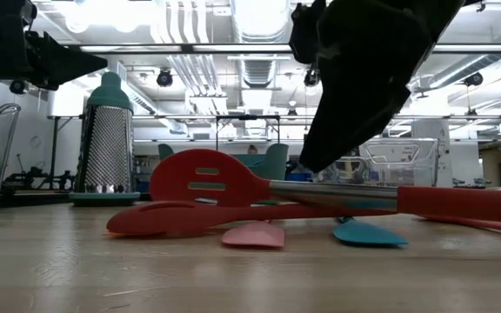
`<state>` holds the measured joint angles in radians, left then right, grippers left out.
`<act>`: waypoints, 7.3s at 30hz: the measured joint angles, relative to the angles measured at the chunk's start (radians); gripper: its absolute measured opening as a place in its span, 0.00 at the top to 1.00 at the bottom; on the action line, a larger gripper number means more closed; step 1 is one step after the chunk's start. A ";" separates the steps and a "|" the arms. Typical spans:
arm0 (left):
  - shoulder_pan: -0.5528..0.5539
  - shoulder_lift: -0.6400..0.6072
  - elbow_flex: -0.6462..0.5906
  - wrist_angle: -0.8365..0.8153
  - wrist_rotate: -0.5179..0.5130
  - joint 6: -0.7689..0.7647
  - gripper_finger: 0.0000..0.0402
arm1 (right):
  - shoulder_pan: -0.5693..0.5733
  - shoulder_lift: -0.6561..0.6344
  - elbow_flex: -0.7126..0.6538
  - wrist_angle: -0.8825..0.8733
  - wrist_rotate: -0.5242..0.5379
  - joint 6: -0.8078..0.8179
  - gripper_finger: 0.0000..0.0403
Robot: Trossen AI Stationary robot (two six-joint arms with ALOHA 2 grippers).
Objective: Pick & Place Kitchen Items
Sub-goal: Put the silver red slotted spoon into the bottom transparent bin
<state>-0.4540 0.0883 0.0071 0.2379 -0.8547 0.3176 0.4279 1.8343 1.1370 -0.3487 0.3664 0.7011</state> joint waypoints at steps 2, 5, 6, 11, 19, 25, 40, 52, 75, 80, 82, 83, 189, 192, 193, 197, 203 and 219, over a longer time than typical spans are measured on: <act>0.000 0.000 0.000 0.000 0.000 0.000 0.97 | 0.000 0.000 -0.001 0.001 0.000 0.003 0.41; 0.000 0.000 0.000 0.000 0.000 0.000 0.97 | 0.002 0.000 -0.002 0.002 0.000 0.006 0.43; 0.000 0.000 0.000 0.000 0.000 0.000 0.97 | 0.002 0.000 -0.002 0.008 0.000 0.006 0.43; 0.000 0.000 0.000 0.000 0.000 0.000 0.97 | 0.008 0.000 -0.027 0.056 0.001 0.005 0.45; 0.000 0.000 0.000 0.000 0.000 0.000 0.97 | 0.013 0.000 -0.066 0.109 0.002 0.032 0.44; 0.000 0.000 0.000 0.000 0.000 0.000 0.97 | 0.020 0.000 -0.086 0.115 0.002 0.050 0.42; 0.000 0.000 0.000 0.000 0.000 0.000 0.97 | 0.017 -0.033 -0.079 0.109 0.002 -0.001 0.44; 0.000 0.000 0.000 0.000 0.000 0.000 0.97 | 0.017 -0.050 -0.079 -0.022 -0.001 0.029 0.51; 0.000 0.000 0.000 0.000 0.000 0.000 0.97 | 0.019 -0.013 -0.079 0.093 -0.007 0.003 0.51; 0.000 0.000 0.000 0.000 0.000 0.000 0.97 | 0.032 -0.013 -0.092 0.092 -0.013 -0.010 0.54; 0.000 0.000 0.000 0.000 0.000 0.000 0.97 | 0.035 -0.013 -0.097 0.093 -0.031 -0.024 0.55; 0.000 0.000 0.000 0.000 0.000 0.000 0.97 | 0.035 -0.013 -0.101 0.093 -0.033 -0.028 0.56; 0.003 0.954 0.481 0.649 0.384 -0.127 0.59 | -0.118 -0.019 0.315 0.468 0.167 -0.528 0.86; 0.003 0.960 0.486 0.653 0.386 -0.128 0.59 | -0.118 -0.015 0.315 0.470 0.157 -0.525 0.87; 0.003 0.960 0.486 0.655 0.387 -0.133 0.59 | -0.118 -0.014 0.315 0.471 0.155 -0.524 0.87; 0.003 0.958 0.482 0.656 0.390 -0.143 0.62 | -0.118 -0.013 0.314 0.468 0.153 -0.525 0.86; 0.003 0.936 0.481 0.639 0.434 -0.236 0.80 | -0.118 -0.013 0.313 0.466 0.107 -0.535 0.86; 0.001 0.738 0.481 0.321 0.439 -0.481 0.86 | -0.099 -0.013 0.312 0.196 0.070 -0.516 0.64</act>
<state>-0.4534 0.8267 0.4881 0.5585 -0.4161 -0.1636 0.3291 1.8214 1.4490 -0.1523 0.4366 0.1855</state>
